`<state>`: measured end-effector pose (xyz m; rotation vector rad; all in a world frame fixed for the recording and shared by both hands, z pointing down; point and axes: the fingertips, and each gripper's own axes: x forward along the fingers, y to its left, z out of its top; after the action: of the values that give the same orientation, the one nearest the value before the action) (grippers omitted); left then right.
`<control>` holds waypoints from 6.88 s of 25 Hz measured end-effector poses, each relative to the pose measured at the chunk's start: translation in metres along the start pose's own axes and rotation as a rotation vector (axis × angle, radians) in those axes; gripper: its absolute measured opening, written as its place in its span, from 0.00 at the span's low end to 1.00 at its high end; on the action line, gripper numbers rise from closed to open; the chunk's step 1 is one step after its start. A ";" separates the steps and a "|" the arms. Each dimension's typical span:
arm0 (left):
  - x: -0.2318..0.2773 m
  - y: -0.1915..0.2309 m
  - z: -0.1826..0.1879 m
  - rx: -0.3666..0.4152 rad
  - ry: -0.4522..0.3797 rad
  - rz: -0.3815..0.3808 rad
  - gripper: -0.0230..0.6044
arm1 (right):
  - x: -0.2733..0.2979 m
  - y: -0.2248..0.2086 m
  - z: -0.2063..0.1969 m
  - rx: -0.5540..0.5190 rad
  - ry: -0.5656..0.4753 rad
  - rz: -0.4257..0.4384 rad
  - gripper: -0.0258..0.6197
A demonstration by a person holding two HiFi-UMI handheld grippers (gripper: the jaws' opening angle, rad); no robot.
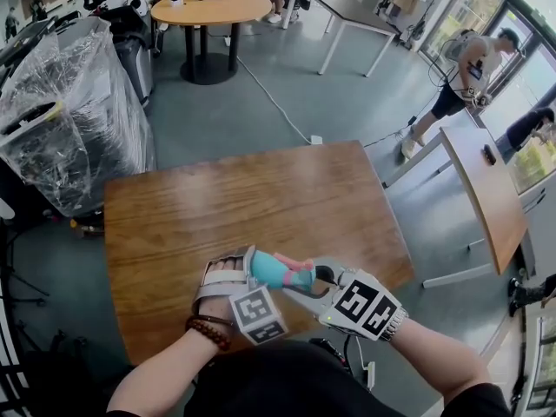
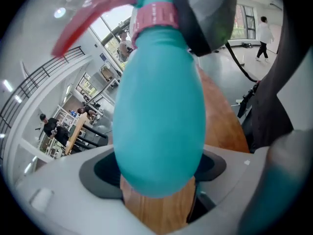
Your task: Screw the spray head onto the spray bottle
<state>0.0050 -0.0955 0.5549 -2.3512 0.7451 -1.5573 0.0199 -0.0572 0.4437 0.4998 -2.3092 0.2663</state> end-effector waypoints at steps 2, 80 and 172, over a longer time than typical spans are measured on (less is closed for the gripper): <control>-0.001 0.002 0.002 0.005 -0.002 0.006 0.73 | -0.002 0.000 0.000 -0.018 -0.010 -0.008 0.24; 0.029 -0.013 -0.019 -0.018 -0.024 -0.063 0.74 | 0.002 -0.011 -0.009 0.428 -0.017 -0.041 0.39; -0.093 0.035 0.033 -0.757 -0.611 -0.269 0.06 | 0.014 -0.019 0.010 0.290 -0.361 -0.284 0.03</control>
<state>-0.0039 -0.0793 0.4521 -3.3284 0.9967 -0.5460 0.0129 -0.0816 0.4470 1.0884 -2.5150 0.4002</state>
